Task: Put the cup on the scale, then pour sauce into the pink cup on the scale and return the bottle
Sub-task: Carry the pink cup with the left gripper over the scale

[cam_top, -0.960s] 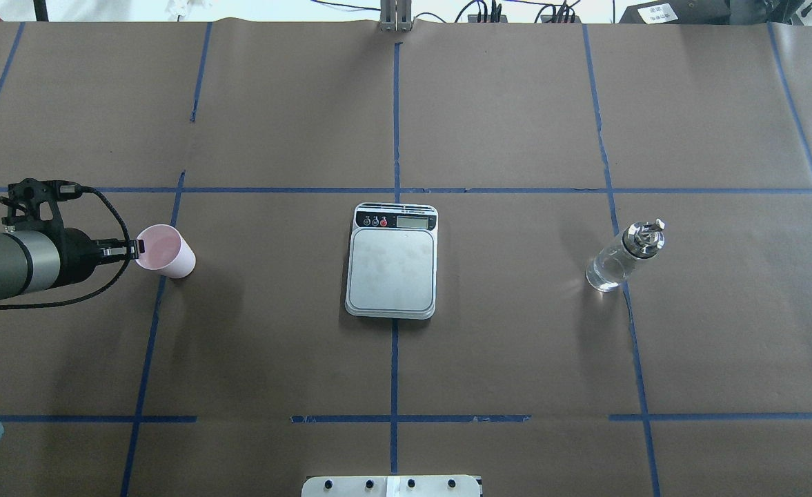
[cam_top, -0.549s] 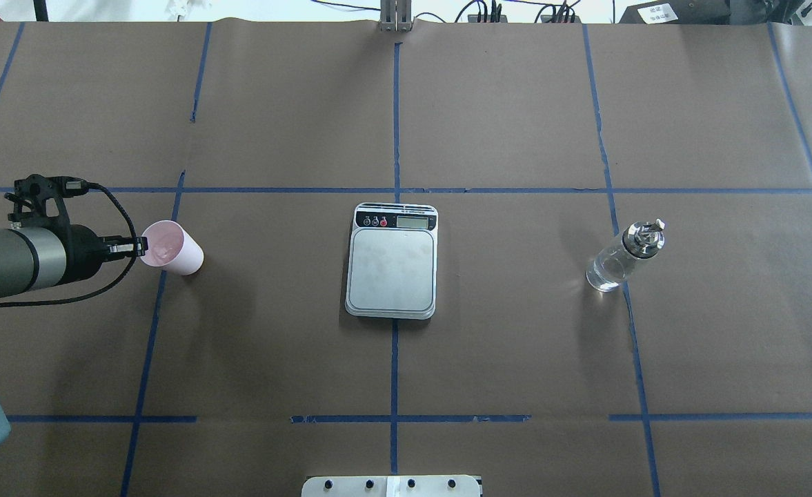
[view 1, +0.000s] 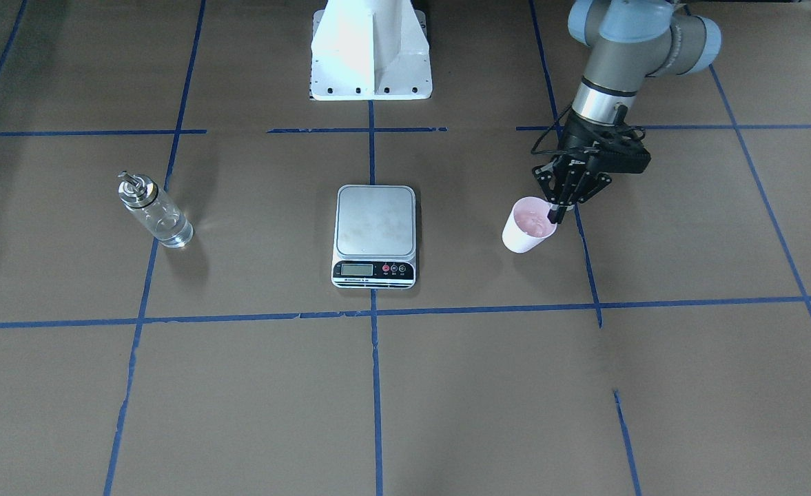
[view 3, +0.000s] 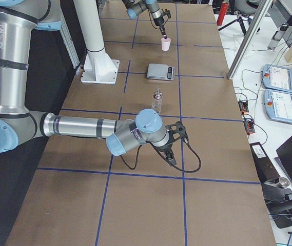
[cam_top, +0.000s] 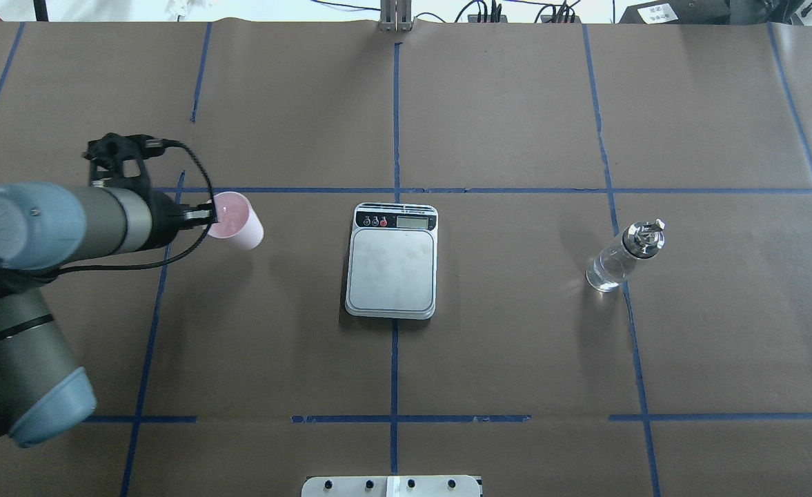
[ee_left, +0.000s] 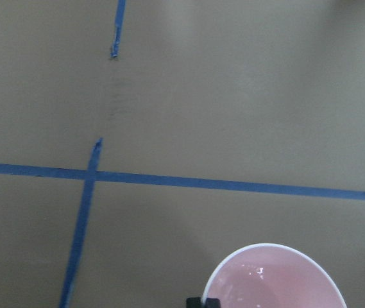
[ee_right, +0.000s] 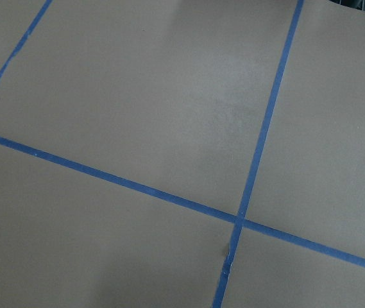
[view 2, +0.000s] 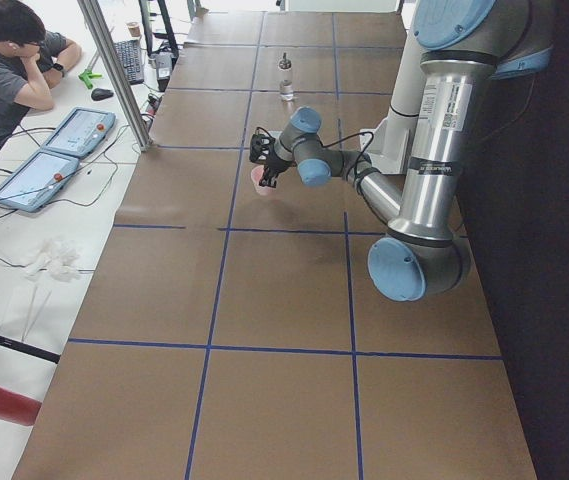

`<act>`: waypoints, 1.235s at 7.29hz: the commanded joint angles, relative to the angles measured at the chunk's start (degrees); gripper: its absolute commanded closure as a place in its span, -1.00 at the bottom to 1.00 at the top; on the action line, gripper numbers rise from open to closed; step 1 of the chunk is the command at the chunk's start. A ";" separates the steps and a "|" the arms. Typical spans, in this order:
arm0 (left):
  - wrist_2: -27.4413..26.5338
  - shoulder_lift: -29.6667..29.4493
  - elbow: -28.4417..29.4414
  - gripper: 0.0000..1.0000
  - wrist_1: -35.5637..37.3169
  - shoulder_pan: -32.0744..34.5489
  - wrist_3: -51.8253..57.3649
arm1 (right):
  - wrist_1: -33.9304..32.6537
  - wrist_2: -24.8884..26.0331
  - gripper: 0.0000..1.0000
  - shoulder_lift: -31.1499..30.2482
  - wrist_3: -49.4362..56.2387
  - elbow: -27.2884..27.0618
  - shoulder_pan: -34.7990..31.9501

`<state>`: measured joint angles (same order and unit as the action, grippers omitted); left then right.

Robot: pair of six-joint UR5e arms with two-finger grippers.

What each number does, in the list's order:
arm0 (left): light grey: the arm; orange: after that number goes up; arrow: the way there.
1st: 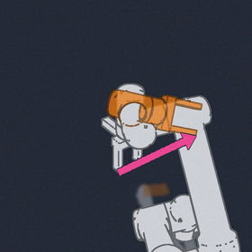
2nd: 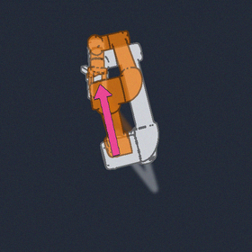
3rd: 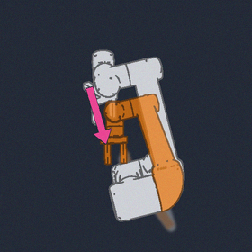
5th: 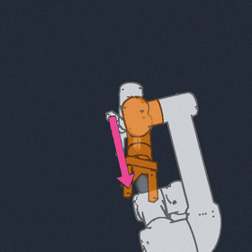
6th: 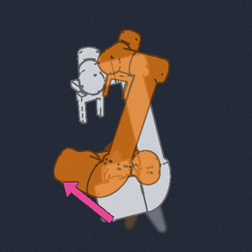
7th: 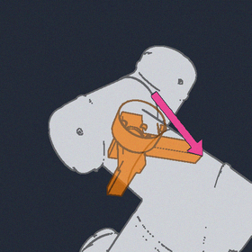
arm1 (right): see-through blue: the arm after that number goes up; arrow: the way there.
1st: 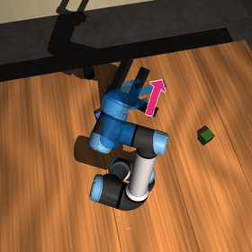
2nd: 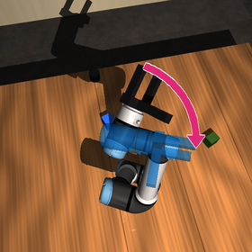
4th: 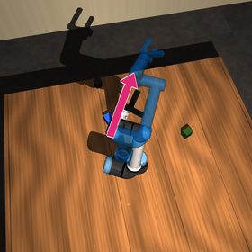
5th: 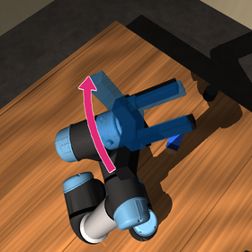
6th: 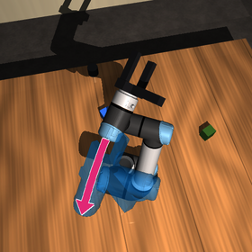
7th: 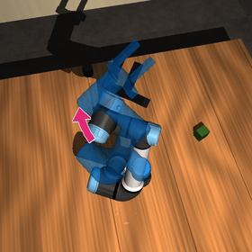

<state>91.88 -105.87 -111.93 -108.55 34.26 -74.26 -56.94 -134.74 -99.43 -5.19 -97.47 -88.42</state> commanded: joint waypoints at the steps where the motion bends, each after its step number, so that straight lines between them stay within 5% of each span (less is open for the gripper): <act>1: -2.58 -15.54 0.48 1.00 17.11 -6.20 -9.19 | -0.01 0.00 -1.00 0.03 -0.09 0.00 0.00; 4: -4.85 -26.02 8.62 1.00 17.41 -9.65 -14.67 | -0.01 0.00 -1.00 0.03 -0.35 -0.08 0.00; 9: -9.26 -24.83 9.54 1.00 17.41 -9.91 -14.42 | -0.01 0.00 -1.00 -0.06 -0.35 0.00 0.00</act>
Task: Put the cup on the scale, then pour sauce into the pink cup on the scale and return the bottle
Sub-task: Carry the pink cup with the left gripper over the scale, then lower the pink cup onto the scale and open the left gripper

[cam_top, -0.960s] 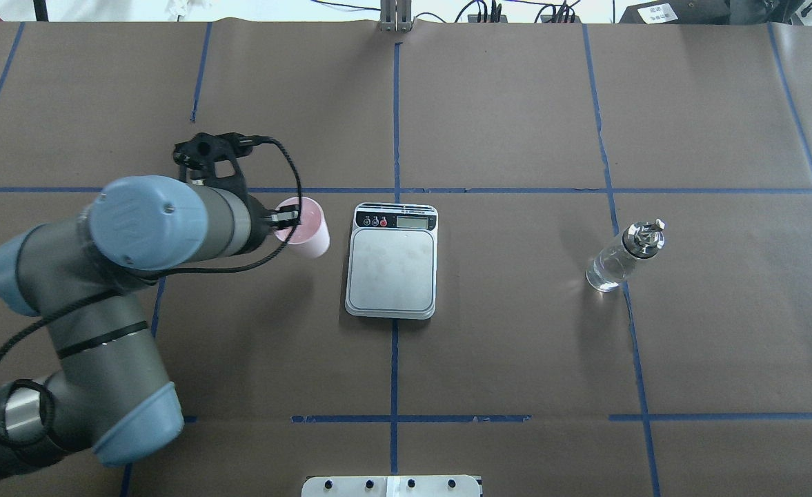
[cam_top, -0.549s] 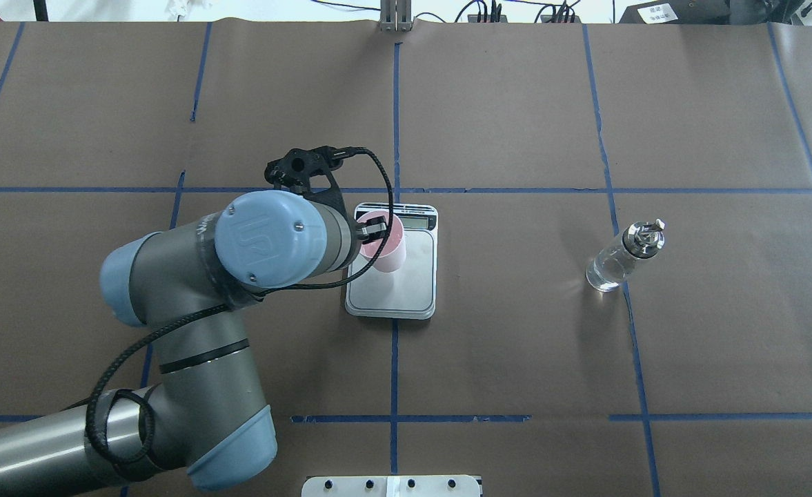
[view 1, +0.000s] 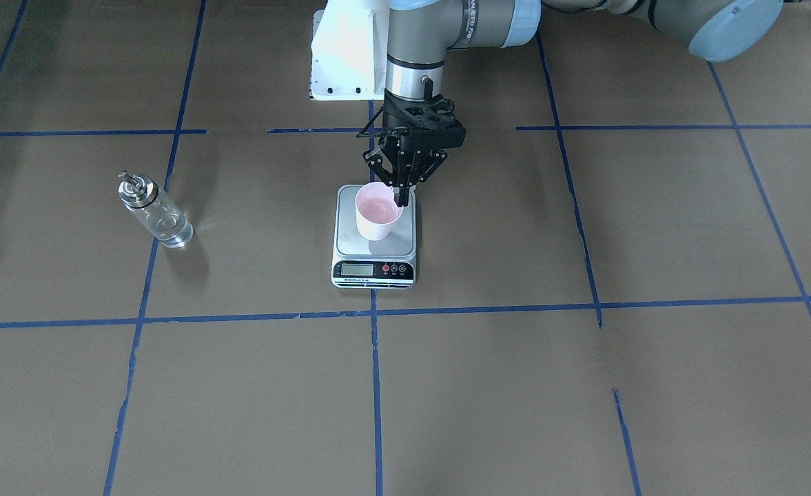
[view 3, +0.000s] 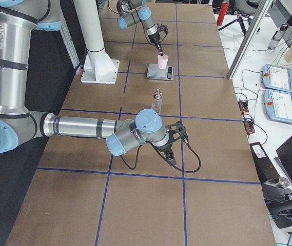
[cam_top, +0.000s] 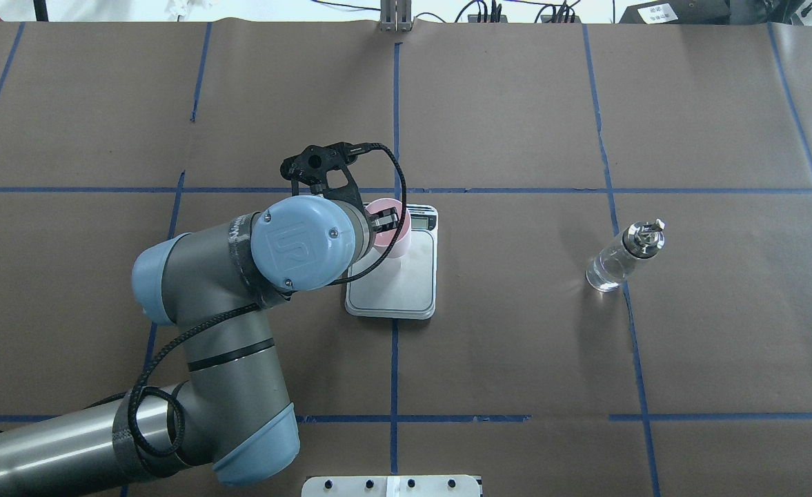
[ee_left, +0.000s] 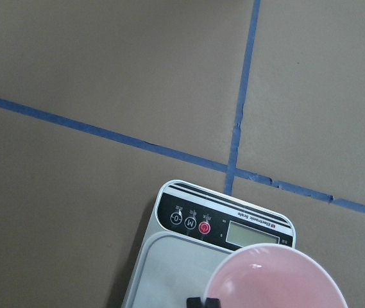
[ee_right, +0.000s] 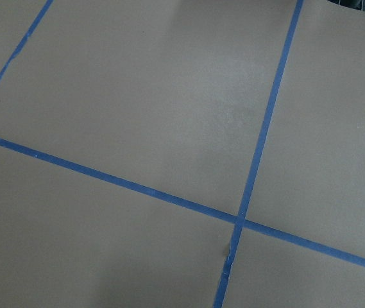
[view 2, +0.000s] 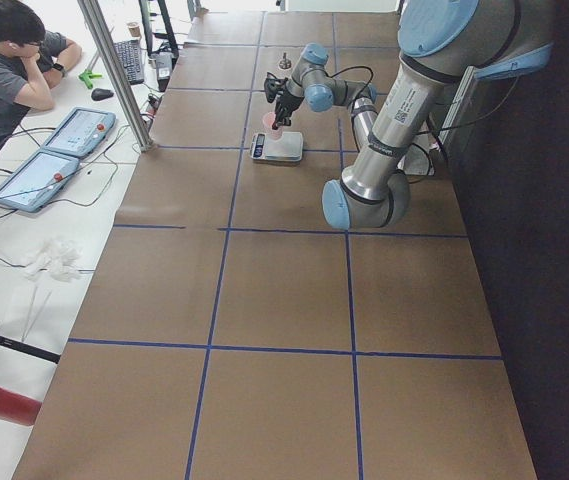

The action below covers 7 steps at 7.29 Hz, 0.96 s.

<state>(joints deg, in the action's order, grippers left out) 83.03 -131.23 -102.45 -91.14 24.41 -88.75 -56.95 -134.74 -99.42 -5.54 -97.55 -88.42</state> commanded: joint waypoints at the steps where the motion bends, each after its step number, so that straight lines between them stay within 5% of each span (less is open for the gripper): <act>1: -0.76 0.71 0.06 1.00 -0.01 -0.15 0.07 | 0.00 0.00 -1.00 -0.07 0.00 -0.09 -0.09; 2: -0.85 0.89 0.06 1.00 0.08 -1.37 0.15 | 0.00 0.00 -1.00 -0.07 0.00 -0.01 0.00; 3: -0.85 0.80 0.06 0.62 -0.01 -1.56 0.24 | 0.00 0.00 -1.00 -0.07 0.00 -0.01 -0.09; 5: -0.85 0.72 -0.02 0.25 -0.01 -1.73 0.33 | 0.00 0.00 -1.00 -0.07 0.00 0.08 -0.09; 6: -0.76 0.63 -0.03 -0.10 -0.01 -1.73 0.42 | 0.00 0.00 -1.00 -0.07 0.00 0.17 -0.09; 7: -0.67 0.89 -0.81 -0.88 0.08 -1.65 3.03 | 0.00 0.00 -1.00 -0.07 0.00 0.17 -0.09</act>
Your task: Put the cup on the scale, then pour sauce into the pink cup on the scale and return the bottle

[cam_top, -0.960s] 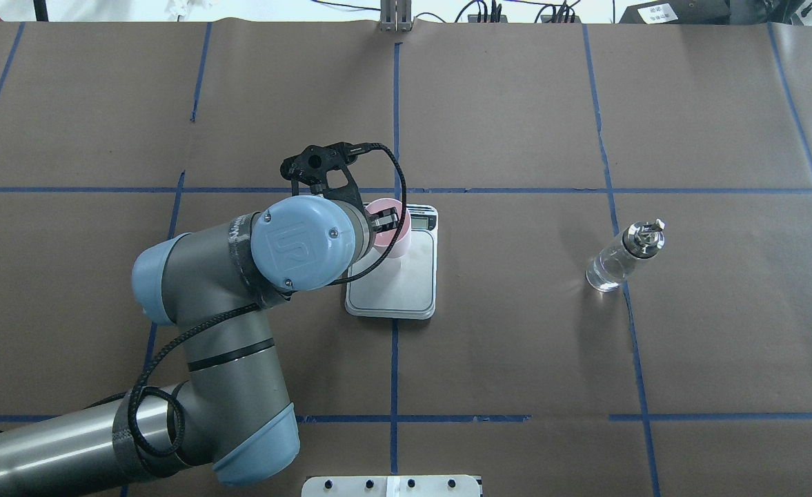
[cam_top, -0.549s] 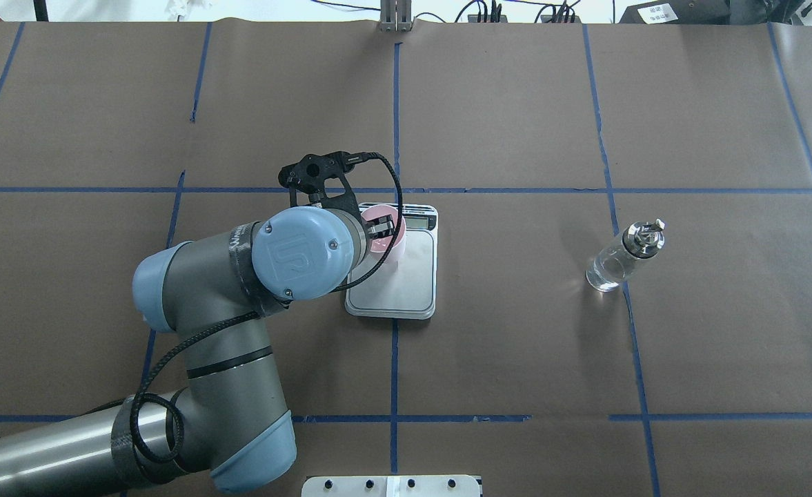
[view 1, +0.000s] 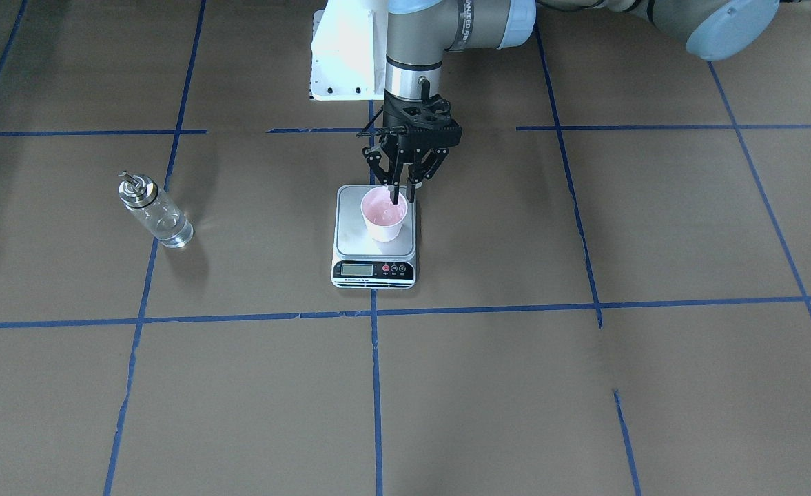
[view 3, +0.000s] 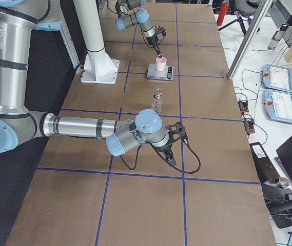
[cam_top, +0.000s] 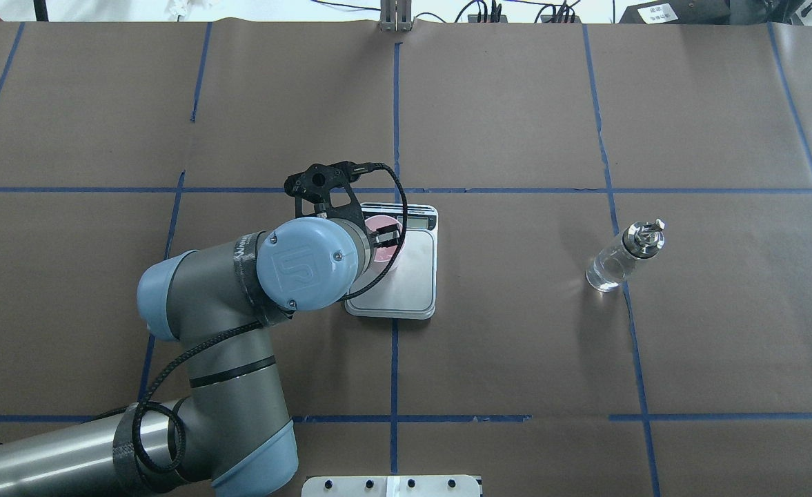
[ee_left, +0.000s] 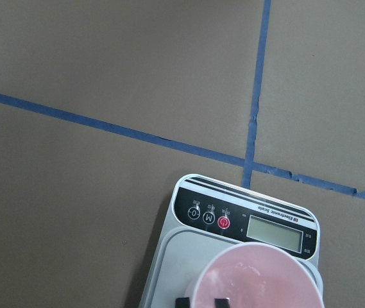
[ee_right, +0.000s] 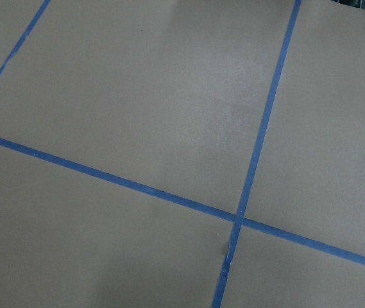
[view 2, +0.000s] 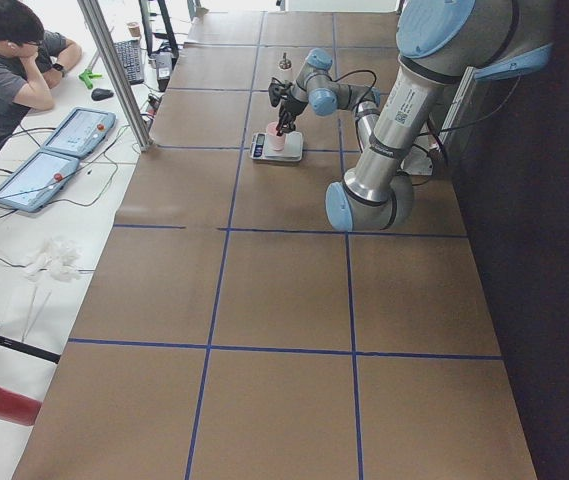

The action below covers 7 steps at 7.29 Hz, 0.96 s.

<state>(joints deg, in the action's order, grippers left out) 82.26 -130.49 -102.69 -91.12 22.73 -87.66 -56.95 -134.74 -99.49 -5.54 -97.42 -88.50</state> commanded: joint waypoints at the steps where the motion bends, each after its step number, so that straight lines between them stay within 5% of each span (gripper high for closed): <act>1: 0.36 0.32 -2.50 -1.00 0.24 0.30 4.84 | 0.00 0.00 -1.00 0.00 0.00 0.04 0.08; 4: 4.11 11.09 -17.76 -1.00 1.21 3.17 19.05 | 0.17 -1.13 -1.00 0.09 -5.59 -1.97 0.08; 7: 12.21 23.05 -22.64 -1.00 1.04 14.59 38.90 | -0.26 -3.52 -1.00 0.09 -19.63 -10.04 3.92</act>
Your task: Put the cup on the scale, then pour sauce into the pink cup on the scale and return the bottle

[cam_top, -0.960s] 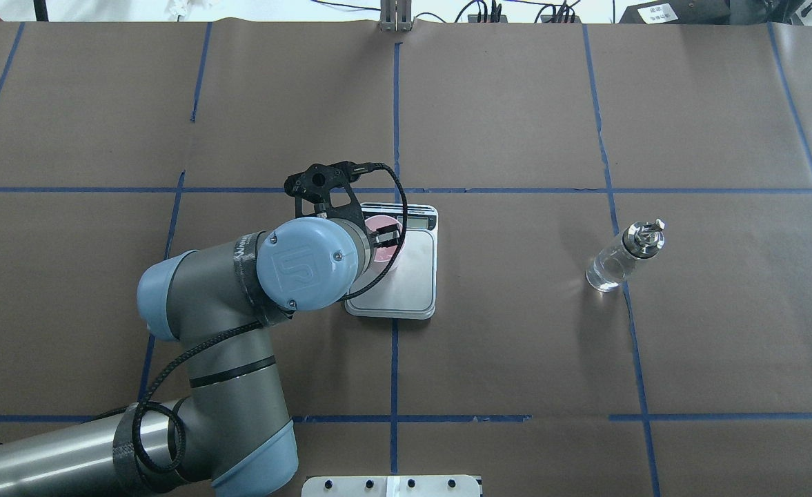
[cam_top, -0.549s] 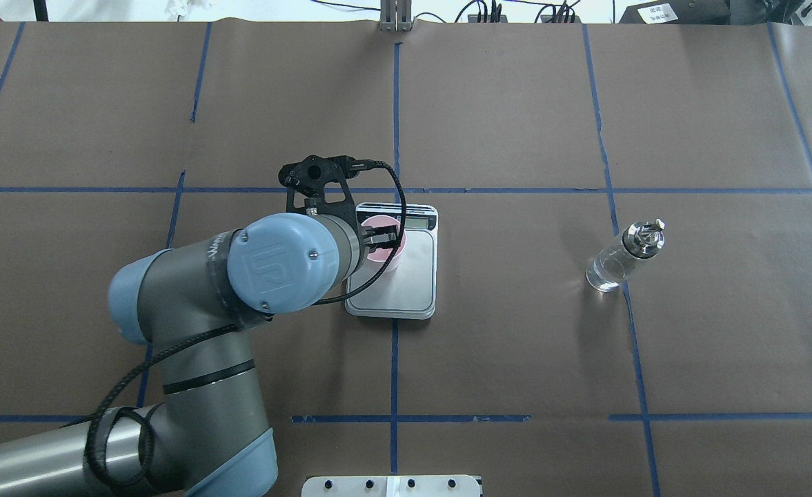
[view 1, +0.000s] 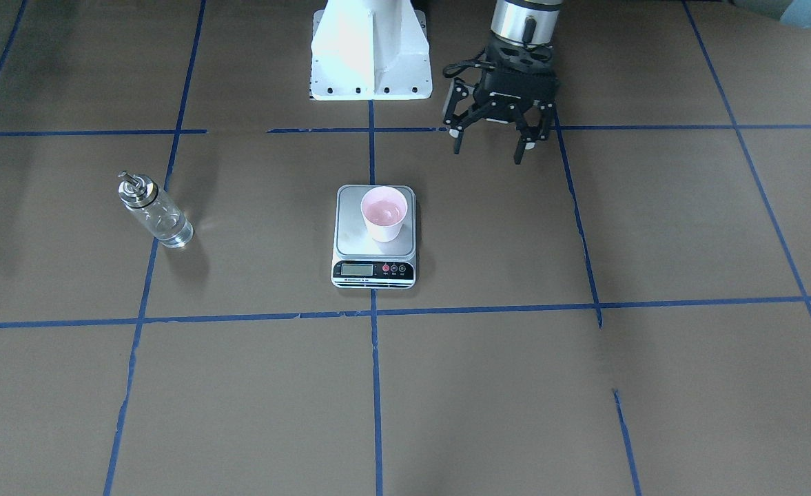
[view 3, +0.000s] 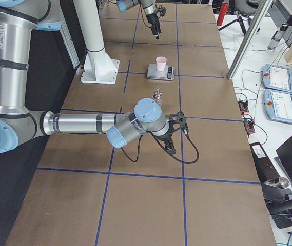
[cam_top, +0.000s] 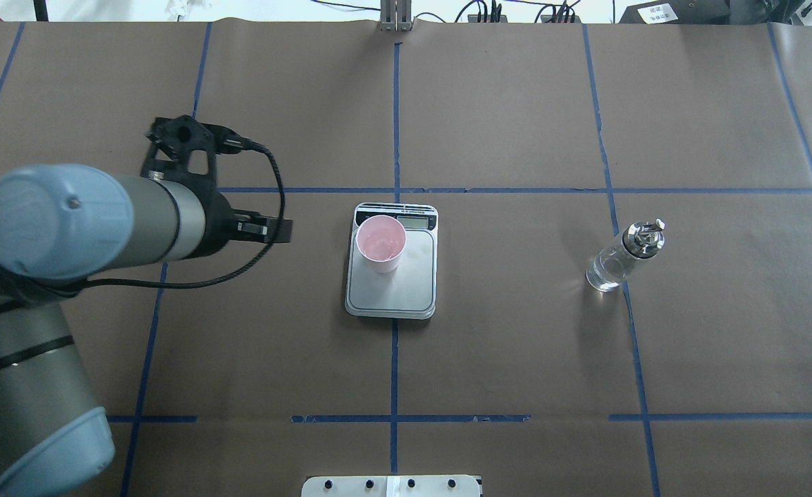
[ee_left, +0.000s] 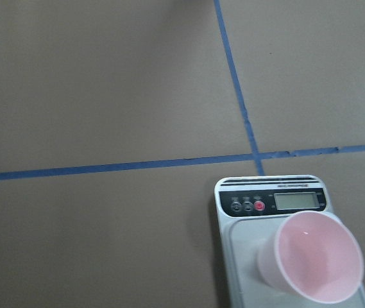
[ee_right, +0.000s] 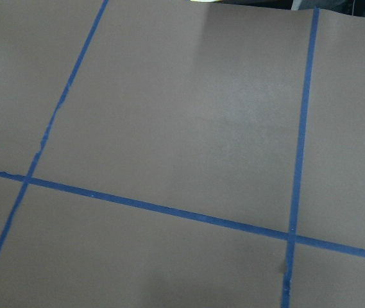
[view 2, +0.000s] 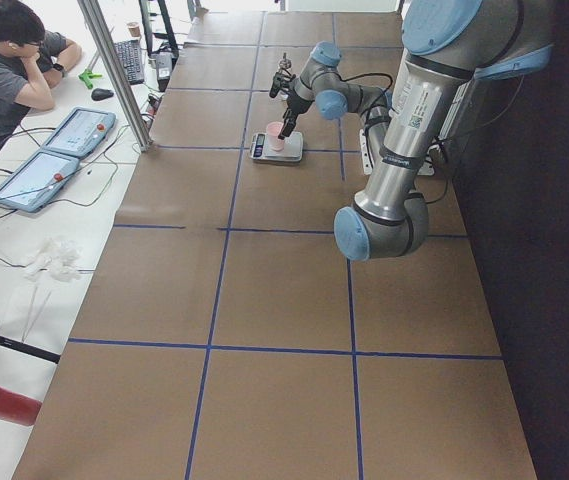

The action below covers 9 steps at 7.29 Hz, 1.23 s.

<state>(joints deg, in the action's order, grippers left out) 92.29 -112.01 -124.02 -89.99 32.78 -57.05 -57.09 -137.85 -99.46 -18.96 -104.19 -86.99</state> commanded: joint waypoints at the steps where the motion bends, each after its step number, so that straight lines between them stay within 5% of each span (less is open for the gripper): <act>1: 7.76 7.66 -1.31 -1.00 -0.27 10.84 18.37 | -0.21 -0.05 -1.00 0.06 -12.62 -7.04 5.57; 4: 17.99 18.47 0.00 -1.00 -0.97 32.81 50.55 | -0.47 2.83 -1.00 0.06 -29.07 -17.33 16.20; 9: 32.40 23.06 15.98 -1.00 -0.80 53.95 68.82 | -0.91 14.17 -1.00 -0.37 -45.02 -28.25 33.00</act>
<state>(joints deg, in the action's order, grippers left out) 120.59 -89.92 -111.18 -90.96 82.97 7.63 -57.93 -126.62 -99.18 -62.76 -130.95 -57.21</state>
